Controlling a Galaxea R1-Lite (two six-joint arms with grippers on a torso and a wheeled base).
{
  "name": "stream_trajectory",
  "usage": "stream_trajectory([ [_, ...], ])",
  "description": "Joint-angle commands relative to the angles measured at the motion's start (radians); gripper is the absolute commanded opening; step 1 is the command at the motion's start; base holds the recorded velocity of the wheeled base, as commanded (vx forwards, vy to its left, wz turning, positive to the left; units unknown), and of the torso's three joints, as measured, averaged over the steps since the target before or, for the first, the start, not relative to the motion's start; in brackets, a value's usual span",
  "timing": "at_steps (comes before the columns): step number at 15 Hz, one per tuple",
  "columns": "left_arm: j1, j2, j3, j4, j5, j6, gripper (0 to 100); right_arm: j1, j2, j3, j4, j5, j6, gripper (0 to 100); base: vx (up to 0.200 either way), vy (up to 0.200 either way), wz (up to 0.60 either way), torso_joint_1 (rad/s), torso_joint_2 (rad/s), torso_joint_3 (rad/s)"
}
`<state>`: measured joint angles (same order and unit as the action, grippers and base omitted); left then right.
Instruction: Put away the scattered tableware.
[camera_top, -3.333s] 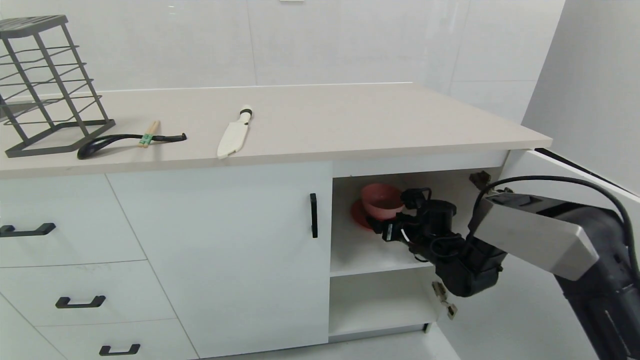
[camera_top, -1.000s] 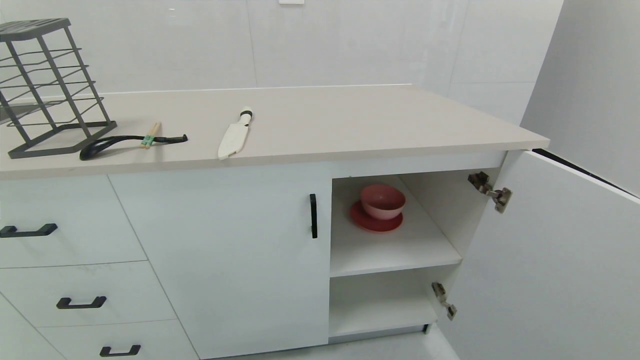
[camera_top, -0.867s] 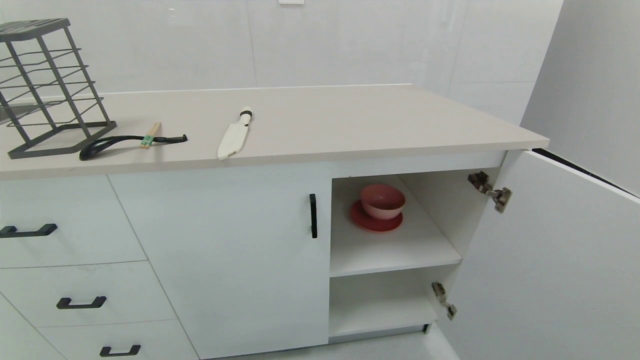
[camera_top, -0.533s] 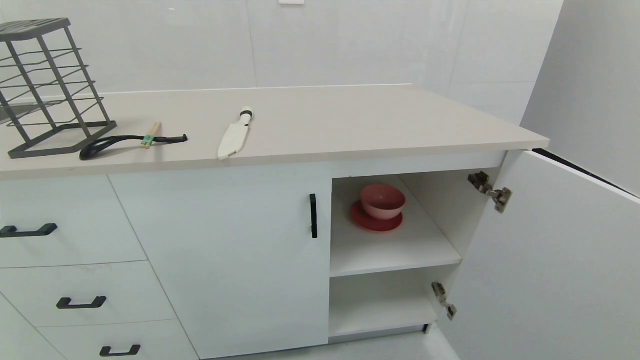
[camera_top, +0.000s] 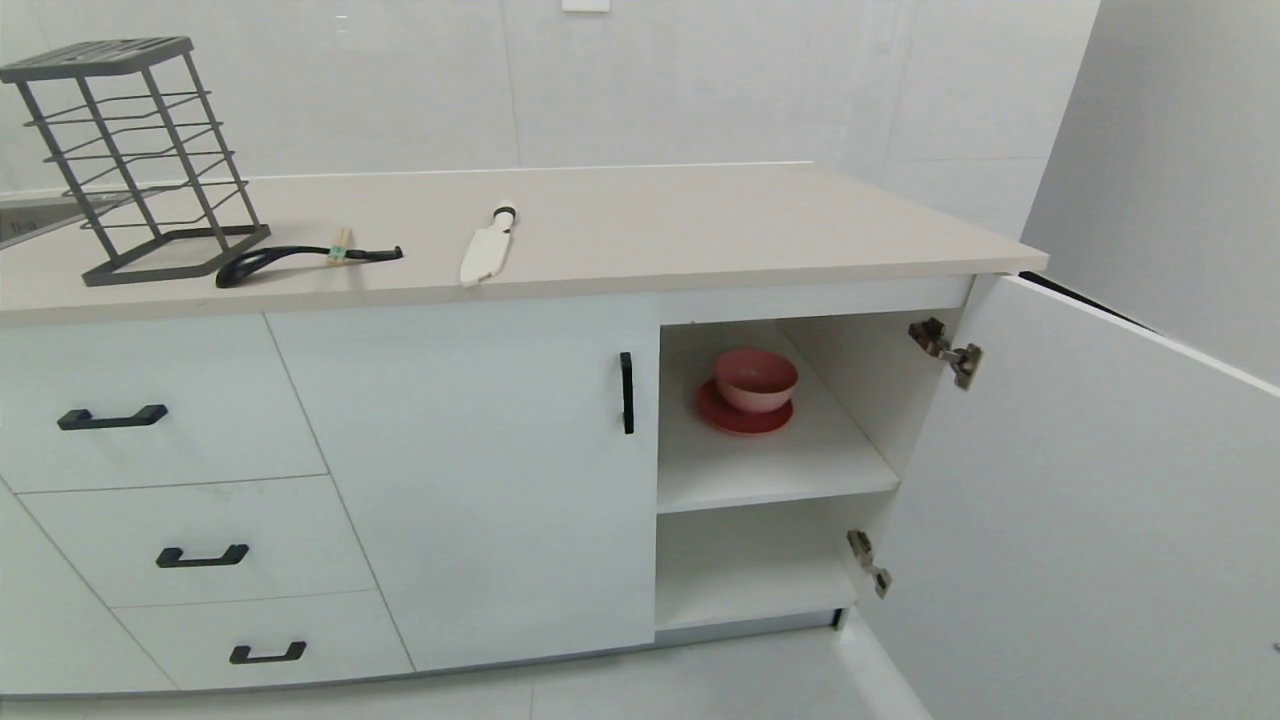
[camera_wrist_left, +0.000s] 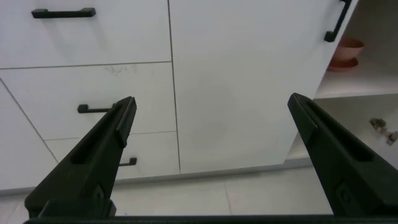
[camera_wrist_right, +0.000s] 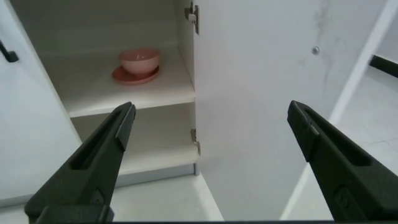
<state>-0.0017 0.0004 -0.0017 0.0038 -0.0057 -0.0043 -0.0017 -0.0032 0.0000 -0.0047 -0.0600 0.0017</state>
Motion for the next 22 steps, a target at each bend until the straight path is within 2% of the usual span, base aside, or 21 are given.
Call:
stream_trajectory([
  [1, 0.0, 0.0, 0.0, 0.001, 0.0, 0.0, 100, 0.0, 0.003, 0.0, 0.0, 0.0, 0.0, 100, 0.0, -0.2, 0.0, -0.007, 0.0, -0.002],
  [7, 0.0, 0.0, 0.0, -0.001, 0.0, -0.005, 100, 0.0, 0.003, 0.0, 0.0, 0.0, -0.003, 100, 0.0, -0.2, 0.0, 0.002, 0.0, 0.005],
  [9, 0.0, 0.0, 0.0, -0.001, 0.0, -0.005, 100, 0.0, 0.003, 0.0, 0.0, 0.002, -0.002, 100, -0.2, -0.2, 0.0, 0.002, 0.0, 0.0],
  [13, 0.0, 0.0, 0.0, -0.001, 0.0, -0.002, 100, 0.0, 0.003, 0.0, 0.0, 0.0, 0.0, 100, -0.2, 0.0, 0.0, 0.004, 0.0, 0.0],
  [15, 0.0, 0.0, 0.0, -0.001, 0.0, -0.003, 100, 0.0, 0.003, 0.0, 0.0, 0.0, 0.0, 100, -0.2, -0.2, 0.0, 0.002, 0.0, 0.0],
  [22, 0.0, 0.0, 0.0, 0.001, -0.002, -0.003, 100, 0.0, 0.003, 0.0, 0.0, 0.0, 0.0, 100, 0.0, -0.2, 0.0, 0.0, 0.0, 0.002],
])
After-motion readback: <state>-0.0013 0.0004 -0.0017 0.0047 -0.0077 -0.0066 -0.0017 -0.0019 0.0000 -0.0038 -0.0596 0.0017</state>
